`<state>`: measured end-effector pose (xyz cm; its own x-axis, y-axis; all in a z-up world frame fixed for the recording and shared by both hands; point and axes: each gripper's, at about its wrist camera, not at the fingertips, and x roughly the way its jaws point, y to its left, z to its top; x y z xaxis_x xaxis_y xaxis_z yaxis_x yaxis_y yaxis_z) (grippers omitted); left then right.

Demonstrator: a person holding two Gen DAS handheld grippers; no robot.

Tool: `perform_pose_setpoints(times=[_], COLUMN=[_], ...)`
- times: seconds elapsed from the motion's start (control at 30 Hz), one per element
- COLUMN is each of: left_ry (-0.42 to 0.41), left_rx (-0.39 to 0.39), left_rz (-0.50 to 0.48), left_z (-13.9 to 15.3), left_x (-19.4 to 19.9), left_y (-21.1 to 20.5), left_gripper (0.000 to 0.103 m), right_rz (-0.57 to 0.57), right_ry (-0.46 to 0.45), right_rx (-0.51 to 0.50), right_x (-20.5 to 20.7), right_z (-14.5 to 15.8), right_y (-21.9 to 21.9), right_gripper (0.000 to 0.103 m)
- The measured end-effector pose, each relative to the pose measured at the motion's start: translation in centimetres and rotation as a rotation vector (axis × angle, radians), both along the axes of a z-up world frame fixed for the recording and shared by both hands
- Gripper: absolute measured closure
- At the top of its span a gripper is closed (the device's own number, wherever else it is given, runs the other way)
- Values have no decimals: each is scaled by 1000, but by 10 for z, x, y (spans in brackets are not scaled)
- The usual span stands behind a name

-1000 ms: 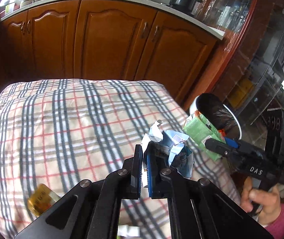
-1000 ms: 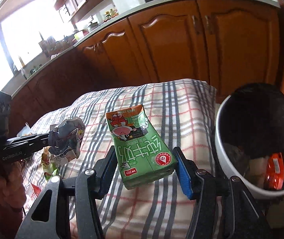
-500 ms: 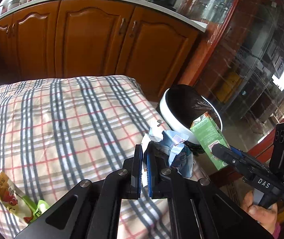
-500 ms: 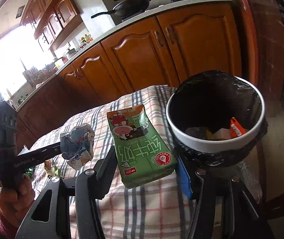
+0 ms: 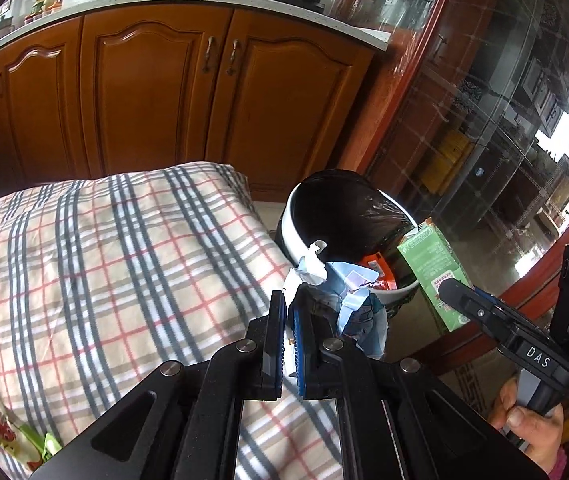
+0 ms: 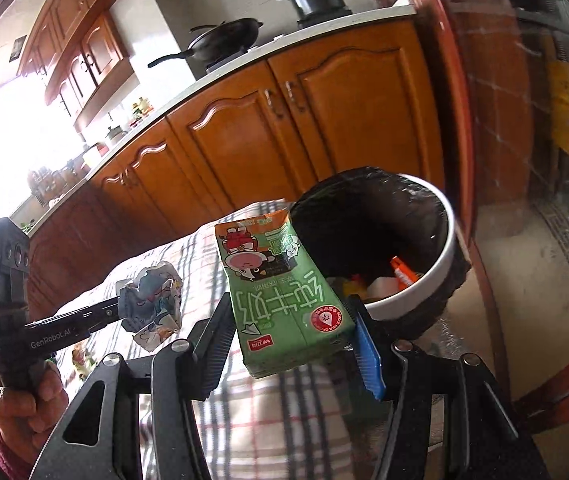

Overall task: Collect trash
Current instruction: 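Carry the paper and green carton over the bin and open both tools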

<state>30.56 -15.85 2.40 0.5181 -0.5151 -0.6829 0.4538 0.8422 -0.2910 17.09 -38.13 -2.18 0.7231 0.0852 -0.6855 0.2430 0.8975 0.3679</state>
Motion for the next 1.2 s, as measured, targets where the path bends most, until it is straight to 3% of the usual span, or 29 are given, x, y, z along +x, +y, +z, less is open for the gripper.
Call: perform_pose_setpoints(times=[0.63,1.2], left_ry=[-11,30], left_rx=[48,126], left_rz=[-35,-48], left_z=[5,-18], left_x=[52,93], left_y=[-71,-126], left_gripper=[100,99], right_rz=[-60,-40], right_ry=[36,120], right_rx=[-57,-88], right_x=[24,60], right_z=[-6,-29], right_y=[-51,-74], right_gripper=[48,48])
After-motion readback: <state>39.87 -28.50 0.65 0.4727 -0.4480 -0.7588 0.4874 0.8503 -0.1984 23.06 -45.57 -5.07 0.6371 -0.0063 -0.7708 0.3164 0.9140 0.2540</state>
